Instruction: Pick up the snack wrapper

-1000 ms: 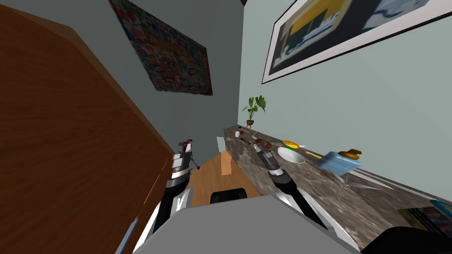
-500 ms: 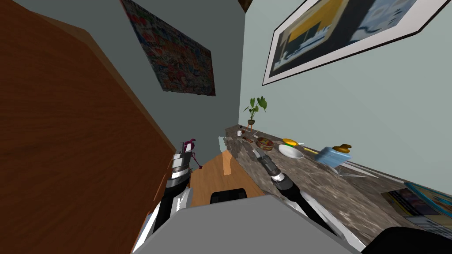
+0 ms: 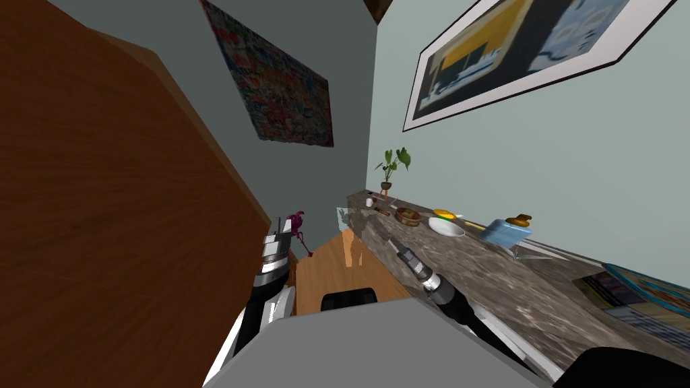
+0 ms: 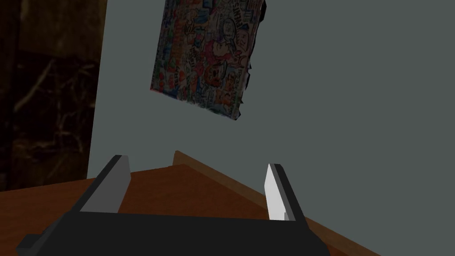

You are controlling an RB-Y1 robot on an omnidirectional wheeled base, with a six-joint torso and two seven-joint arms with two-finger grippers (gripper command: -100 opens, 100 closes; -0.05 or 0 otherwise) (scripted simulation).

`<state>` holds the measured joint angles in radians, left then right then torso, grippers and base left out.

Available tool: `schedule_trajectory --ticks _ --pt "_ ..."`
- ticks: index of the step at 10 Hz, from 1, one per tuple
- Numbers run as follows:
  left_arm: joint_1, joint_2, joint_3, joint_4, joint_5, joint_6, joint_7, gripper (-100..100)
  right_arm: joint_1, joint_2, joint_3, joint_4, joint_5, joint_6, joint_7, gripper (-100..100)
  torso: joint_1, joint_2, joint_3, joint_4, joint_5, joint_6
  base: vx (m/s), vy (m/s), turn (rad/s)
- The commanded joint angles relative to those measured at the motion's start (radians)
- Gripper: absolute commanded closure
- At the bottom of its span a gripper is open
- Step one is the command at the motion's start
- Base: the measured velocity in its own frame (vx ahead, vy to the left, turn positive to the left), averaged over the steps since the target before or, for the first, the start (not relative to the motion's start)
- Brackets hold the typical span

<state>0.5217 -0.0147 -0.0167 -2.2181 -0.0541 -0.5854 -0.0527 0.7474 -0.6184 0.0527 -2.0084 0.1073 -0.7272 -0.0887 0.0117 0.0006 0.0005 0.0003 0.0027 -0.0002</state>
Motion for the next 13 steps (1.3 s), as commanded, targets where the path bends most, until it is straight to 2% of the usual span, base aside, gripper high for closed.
schedule_trajectory --ticks 1,2,3,4,5,6,7,8,9,10,11,12,13 --pt "0.000 0.000 0.000 0.000 0.000 0.000 0.000 0 0.005 -0.048 0.004 0.020 0.004 0.000 0.001 -100 0.000 0.000 0.000 0.000 0.000 0.000 -0.024 0.156 -0.022" --pt "0.000 0.000 0.000 0.000 0.000 0.000 0.000 0 0.023 -0.081 0.016 0.063 0.016 -0.007 0.009 -100 -0.001 0.000 0.000 0.000 0.000 0.000 -0.017 0.158 -0.003" --pt "0.000 0.000 0.000 0.000 0.000 0.000 0.000 0 0.023 -0.108 0.016 0.063 0.016 -0.007 0.009 -100 -0.001 -0.001 0.000 0.000 0.000 0.000 -0.009 0.129 -0.013" --pt "0.000 0.000 0.000 0.000 0.000 0.000 0.000 0 0.041 -0.141 0.030 0.105 0.029 -0.014 0.018 -100 -0.003 -0.001 -0.001 0.000 0.000 0.000 -0.016 0.152 0.011" --pt "0.000 0.000 0.000 0.000 0.000 0.000 0.000 0 0.041 -0.168 0.030 0.108 0.029 -0.014 0.018 -100 -0.002 -0.001 -0.001 0.000 0.000 0.000 -0.001 0.127 -0.009" --pt "0.000 0.000 0.000 0.000 0.000 0.000 0.000 0 0.057 -0.204 0.044 0.155 0.043 -0.020 0.027 -100 -0.003 -0.002 -0.001 0.000 0.000 0.000 0.011 0.144 0.026" --pt "0.000 0.000 0.000 0.000 0.000 0.000 0.000 0 0.057 -0.227 0.044 0.155 0.043 -0.020 0.027 -100 -0.003 -0.002 -0.001 0.000 0.000 0.000 0.013 0.123 -0.002" --pt "0.000 0.000 0.000 0.000 0.000 0.000 0.000 0 0.072 -0.261 0.059 0.195 0.058 -0.024 0.037 -100 -0.004 -0.003 -0.002 -0.001 0.000 0.000 0.019 0.116 0.055" --pt "0.000 0.000 0.000 0.000 0.000 0.000 0.000 0 0.072 -0.287 0.059 0.204 0.058 -0.024 0.037 -100 -0.004 -0.003 -0.002 -0.001 -0.001 -0.001 -0.003 0.088 0.034" --pt "0.000 0.000 0.000 0.000 0.000 0.000 0.000 0 0.086 -0.318 0.074 0.237 0.074 -0.028 0.047 -100 -0.006 -0.003 -0.001 0.000 -0.001 0.000 0.050 0.154 0.014" --pt "0.000 0.000 0.000 0.000 0.000 0.000 0.000 0 0.086 -0.346 0.074 0.253 0.074 -0.028 0.047 -100 -0.003 -0.005 -0.003 -0.001 0.000 0.000 0.039 0.125 0.015" --pt "0.000 0.000 0.000 0.000 0.000 0.000 0.000 0 0.098 -0.376 0.090 0.295 0.090 -0.030 0.058 -100 -0.004 -0.005 -0.003 -0.001 0.000 0.000 0.061 0.133 0.036" --pt "0.000 0.000 0.000 0.000 0.000 0.000 0.000 0 0.098 -0.403 0.090 0.304 0.090 -0.030 0.058 -100 -0.003 -0.006 -0.003 -0.001 0.000 0.000 0.053 0.100 0.022"
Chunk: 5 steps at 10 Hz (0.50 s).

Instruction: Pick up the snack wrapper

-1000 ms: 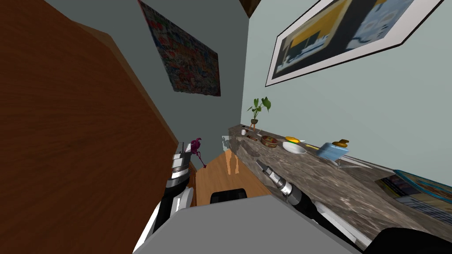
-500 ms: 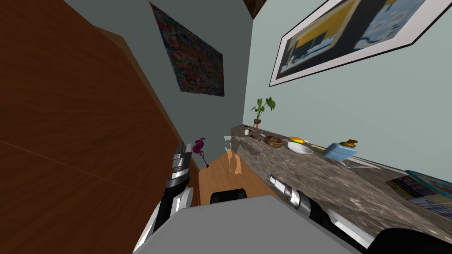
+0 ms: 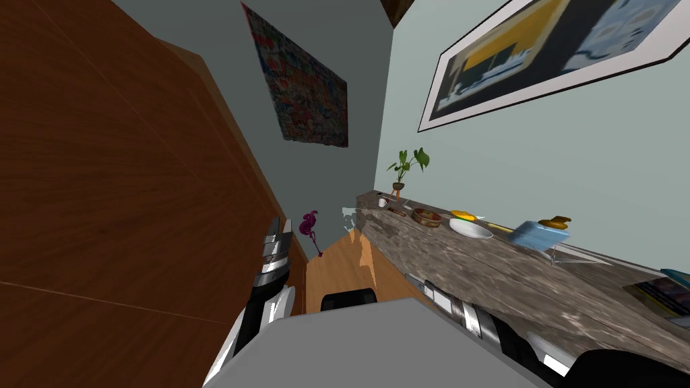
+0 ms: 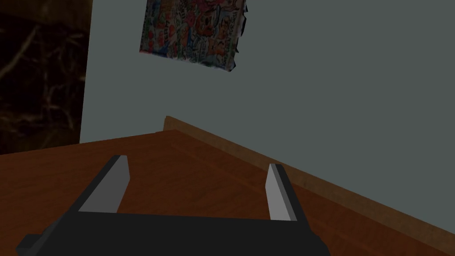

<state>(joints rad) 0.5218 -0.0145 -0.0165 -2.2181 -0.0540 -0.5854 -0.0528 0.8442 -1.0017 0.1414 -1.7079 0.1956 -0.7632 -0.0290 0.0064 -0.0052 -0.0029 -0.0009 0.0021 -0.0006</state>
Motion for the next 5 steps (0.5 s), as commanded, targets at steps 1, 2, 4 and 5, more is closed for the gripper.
schedule_trajectory --ticks 1,2,4,5 --pt "0.000 0.000 0.000 0.000 0.000 0.000 0.000 0 0.012 -0.050 0.018 0.050 0.019 0.004 0.010 -100 0.000 0.000 0.000 0.000 0.000 0.000 0.078 0.090 0.074" --pt "0.000 0.000 0.000 0.000 0.000 0.000 0.000 0 0.012 -0.079 0.018 0.055 0.019 0.004 0.010 -100 -0.001 -0.001 -0.001 0.000 0.000 0.000 0.062 0.077 0.033" --pt "0.000 0.000 0.000 0.000 0.000 0.000 0.000 0 0.021 -0.133 0.035 0.108 0.036 0.004 0.022 -100 -0.001 -0.001 -0.001 0.000 0.000 0.000 0.076 0.090 0.053" --pt "0.000 0.000 0.000 0.000 0.000 0.000 0.000 0 0.028 -0.162 0.051 0.144 0.053 0.006 0.035 -100 -0.001 -0.002 -0.001 0.000 0.000 0.000 0.097 0.086 0.095"
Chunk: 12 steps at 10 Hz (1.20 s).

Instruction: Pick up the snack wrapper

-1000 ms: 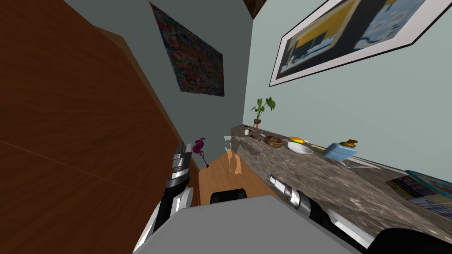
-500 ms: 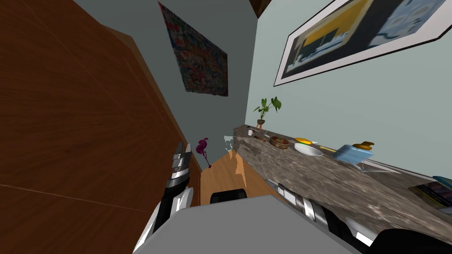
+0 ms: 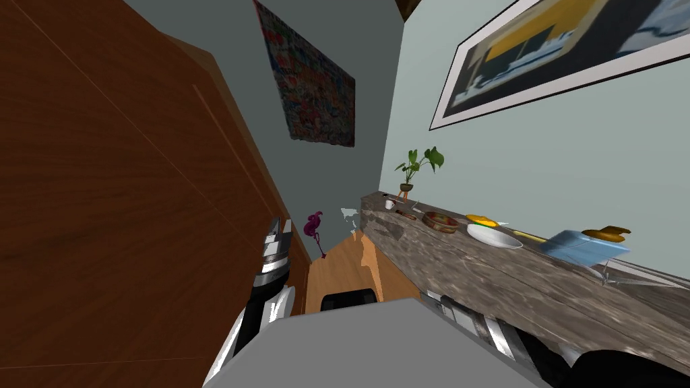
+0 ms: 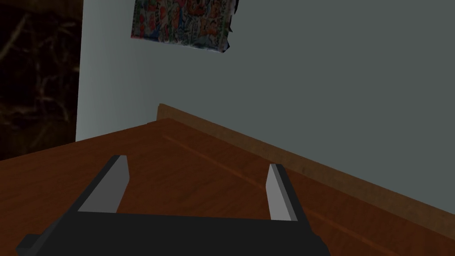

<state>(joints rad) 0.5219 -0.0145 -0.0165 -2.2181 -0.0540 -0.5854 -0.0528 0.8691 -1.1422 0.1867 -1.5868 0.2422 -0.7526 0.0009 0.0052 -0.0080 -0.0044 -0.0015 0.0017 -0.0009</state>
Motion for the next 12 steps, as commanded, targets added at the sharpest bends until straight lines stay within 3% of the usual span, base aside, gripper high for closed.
schedule_trajectory --ticks 1,5,6,8,9,10,12 --pt "0.000 0.000 0.000 0.000 0.000 0.000 0.000 0 0.003 -0.048 0.006 0.040 0.007 -0.005 0.005 -100 0.000 0.000 0.000 0.000 0.000 0.000 0.078 0.062 0.042" --pt "0.000 0.000 0.000 0.000 0.000 0.000 0.000 0 0.013 -0.149 0.037 0.147 0.042 0.001 0.031 -100 -0.003 -0.002 -0.001 0.000 -0.001 0.000 0.110 0.045 0.074" --pt "0.000 0.000 0.000 0.000 0.000 0.000 0.000 0 0.015 -0.183 0.053 0.196 0.059 0.006 0.044 -100 -0.004 -0.001 -0.001 0.000 -0.001 0.000 0.124 0.031 0.114" --pt "0.000 0.000 0.000 0.000 0.000 0.000 0.000 0 0.015 -0.236 0.068 0.229 0.077 0.012 0.057 -100 -0.003 -0.001 -0.001 0.000 -0.001 0.000 0.110 0.027 0.090" --pt "0.000 0.000 0.000 0.000 0.000 0.000 0.000 0 0.015 -0.240 0.068 0.252 0.077 0.012 0.057 -100 -0.004 -0.001 -0.001 0.000 -0.001 0.000 0.115 0.005 0.060" --pt "0.000 0.000 0.000 0.000 0.000 0.000 0.000 0 0.014 -0.280 0.083 0.279 0.094 0.019 0.070 -100 -0.005 -0.001 -0.001 0.000 -0.001 0.000 0.144 -0.016 0.117" --pt "0.000 0.000 0.000 0.000 0.000 0.000 0.000 0 0.014 -0.280 0.083 0.302 0.094 0.019 0.070 -100 -0.006 -0.002 -0.001 -0.001 -0.002 0.000 0.092 -0.006 0.037"
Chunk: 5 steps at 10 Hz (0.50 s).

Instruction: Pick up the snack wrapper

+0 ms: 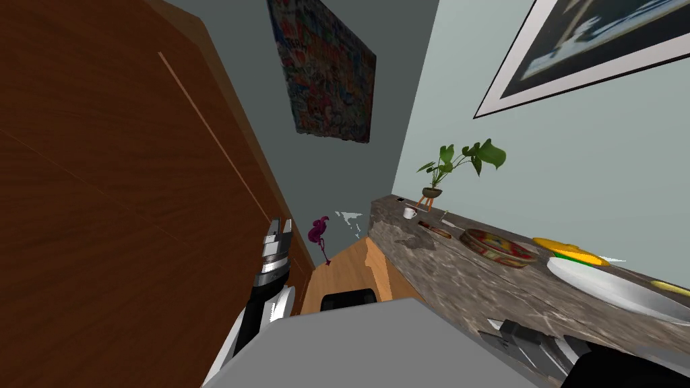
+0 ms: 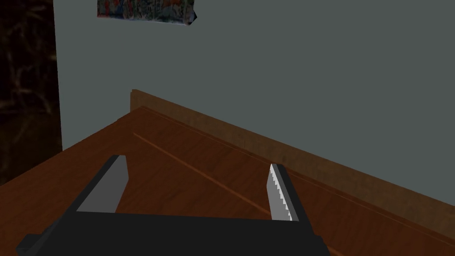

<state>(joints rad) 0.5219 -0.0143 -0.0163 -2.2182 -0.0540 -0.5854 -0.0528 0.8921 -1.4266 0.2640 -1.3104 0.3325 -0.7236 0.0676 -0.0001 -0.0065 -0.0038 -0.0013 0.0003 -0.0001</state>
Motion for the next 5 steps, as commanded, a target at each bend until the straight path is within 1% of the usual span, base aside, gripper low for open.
schedule_trajectory --ticks 1,2,3,4,5 --pt "0.000 0.000 0.000 0.000 0.000 0.000 0.000 0 -0.011 -0.032 0.021 0.050 0.021 -0.003 0.017 -100 0.000 0.000 0.000 0.000 0.000 0.000 0.104 -0.025 0.135" --pt "0.000 0.000 0.000 0.000 0.000 0.000 0.000 0 -0.011 -0.032 0.021 0.067 0.021 -0.003 0.017 -100 -0.001 -0.002 -0.001 0.000 0.000 -0.001 0.122 -0.030 0.080" --pt "0.000 0.000 0.000 0.000 0.000 0.000 0.000 0 -0.011 -0.032 0.021 0.074 0.021 -0.003 0.017 -100 -0.002 -0.003 -0.001 0.000 0.000 0.000 0.058 -0.005 -0.008" --pt "0.000 0.000 0.000 0.000 0.000 0.000 0.000 0 -0.015 -0.066 0.036 0.111 0.038 0.005 0.030 -100 0.000 0.000 0.000 0.000 0.000 0.000 0.112 -0.010 0.123" --pt "0.000 0.000 0.000 0.000 0.000 0.000 0.000 0 -0.019 -0.094 0.052 0.155 0.055 0.013 0.043 -100 -0.001 -0.002 -0.001 0.000 0.000 -0.001 0.227 -0.027 0.248"
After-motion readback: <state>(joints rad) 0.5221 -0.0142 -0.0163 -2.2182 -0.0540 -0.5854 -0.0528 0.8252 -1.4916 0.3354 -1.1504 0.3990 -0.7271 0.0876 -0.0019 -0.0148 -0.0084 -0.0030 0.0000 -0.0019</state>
